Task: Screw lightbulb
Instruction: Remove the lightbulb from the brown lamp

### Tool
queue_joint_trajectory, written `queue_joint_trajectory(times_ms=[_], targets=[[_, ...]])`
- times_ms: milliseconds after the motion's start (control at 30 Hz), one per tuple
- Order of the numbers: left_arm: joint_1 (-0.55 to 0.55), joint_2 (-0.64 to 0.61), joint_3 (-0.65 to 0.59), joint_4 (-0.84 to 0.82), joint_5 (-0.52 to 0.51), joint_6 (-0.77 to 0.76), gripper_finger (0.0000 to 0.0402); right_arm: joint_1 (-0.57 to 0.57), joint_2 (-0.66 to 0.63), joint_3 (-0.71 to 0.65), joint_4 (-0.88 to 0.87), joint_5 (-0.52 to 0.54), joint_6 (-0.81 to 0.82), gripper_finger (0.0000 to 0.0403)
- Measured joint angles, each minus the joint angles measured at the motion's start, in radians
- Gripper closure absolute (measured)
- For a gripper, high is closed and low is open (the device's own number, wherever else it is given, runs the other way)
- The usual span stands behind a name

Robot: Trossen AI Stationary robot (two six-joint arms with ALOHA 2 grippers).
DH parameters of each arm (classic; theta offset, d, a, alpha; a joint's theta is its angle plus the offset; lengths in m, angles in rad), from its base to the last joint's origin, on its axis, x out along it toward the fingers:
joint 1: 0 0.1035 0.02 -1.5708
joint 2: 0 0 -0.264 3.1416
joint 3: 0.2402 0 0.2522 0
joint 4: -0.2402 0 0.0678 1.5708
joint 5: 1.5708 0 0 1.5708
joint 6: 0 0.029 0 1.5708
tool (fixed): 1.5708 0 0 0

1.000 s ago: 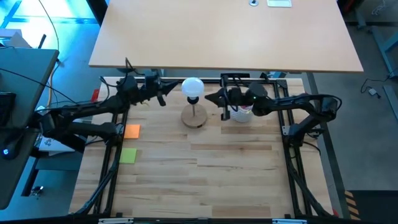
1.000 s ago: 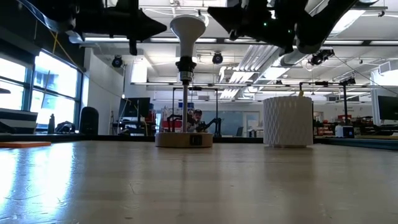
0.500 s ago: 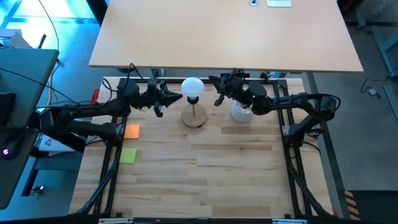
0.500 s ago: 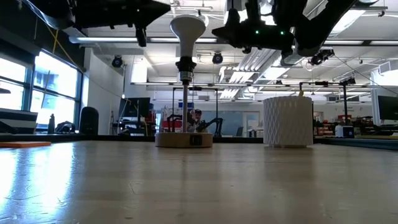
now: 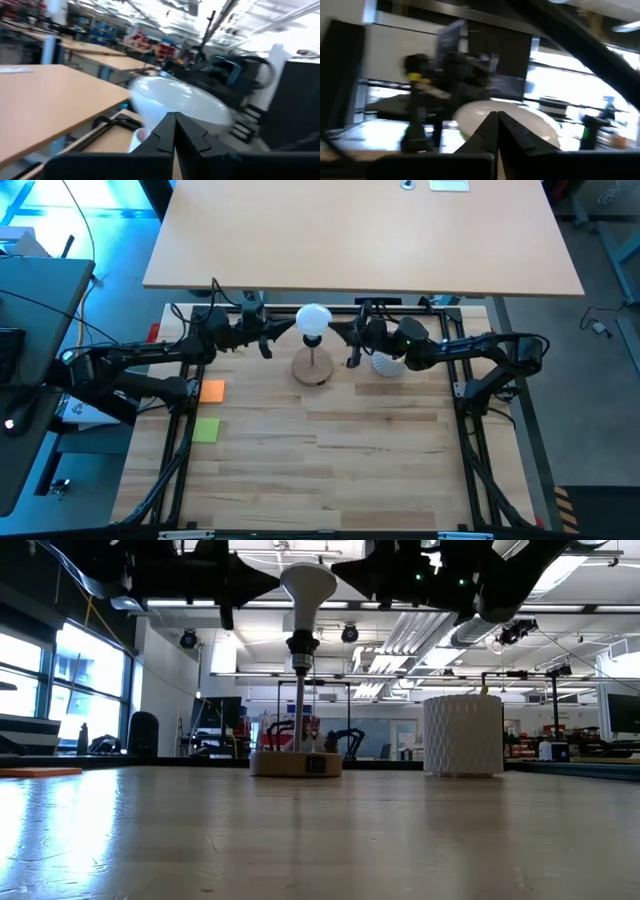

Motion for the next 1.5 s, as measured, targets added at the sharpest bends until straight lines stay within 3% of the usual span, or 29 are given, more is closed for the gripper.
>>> queue_joint_trajectory(times_ms=[267,367,433,600,667,733,900,1033,1100,1300,1400,1500], targets=[[-0.073,-0.011,0.0,0.01,0.049,-0.042,0.0402,-0.041,0.002,0.0,-0.01,0.196,0.026,0.0403],[-0.089,-0.019,0.0,-0.026,0.038,-0.042,0.0402,-0.055,0.001,0.0,-0.008,0.207,0.021,0.0403],[-0.089,-0.024,0.001,-0.055,0.02,-0.03,0.0401,-0.053,-0.001,0.0,0.007,0.134,0.003,0.0403],[-0.063,-0.03,0.001,-0.143,-0.122,0.012,0.0402,-0.037,-0.002,0.0,0.047,-0.169,0.004,0.0403],[-0.041,-0.03,0.001,-0.139,-0.182,0.037,0.0401,-0.026,-0.001,0.0,0.036,-0.205,0.005,0.0403],[-0.022,-0.024,0.001,-0.088,-0.187,0.071,0.0401,-0.018,0.005,0.0,0.019,-0.163,0.005,0.0403],[-0.01,-0.005,0.0,-0.004,-0.081,0.06,0.0402,-0.027,0.035,0.008,0.026,0.018,0.023,0.0403],[-0.07,0.0,0.002,-0.009,0.064,0.047,0.0402,-0.052,0.06,0.025,0.003,0.151,0.073,0.0403],[-0.112,0.0,-0.001,-0.015,0.074,0.059,0.0402,-0.053,0.063,0.026,-0.006,0.195,0.097,0.0403],[-0.189,-0.036,0.001,-0.1,-0.022,0.094,0.0401,-0.062,0.053,0.029,0.005,0.211,0.072,0.0403],[-0.183,-0.098,0.001,-0.237,-0.191,0.134,0.0401,-0.039,0.026,0.028,0.019,0.139,0.046,0.0403],[-0.168,-0.14,0.0,-0.314,-0.355,0.177,0.0401,-0.011,0.012,0.027,0.032,0.134,0.02,0.0403]])
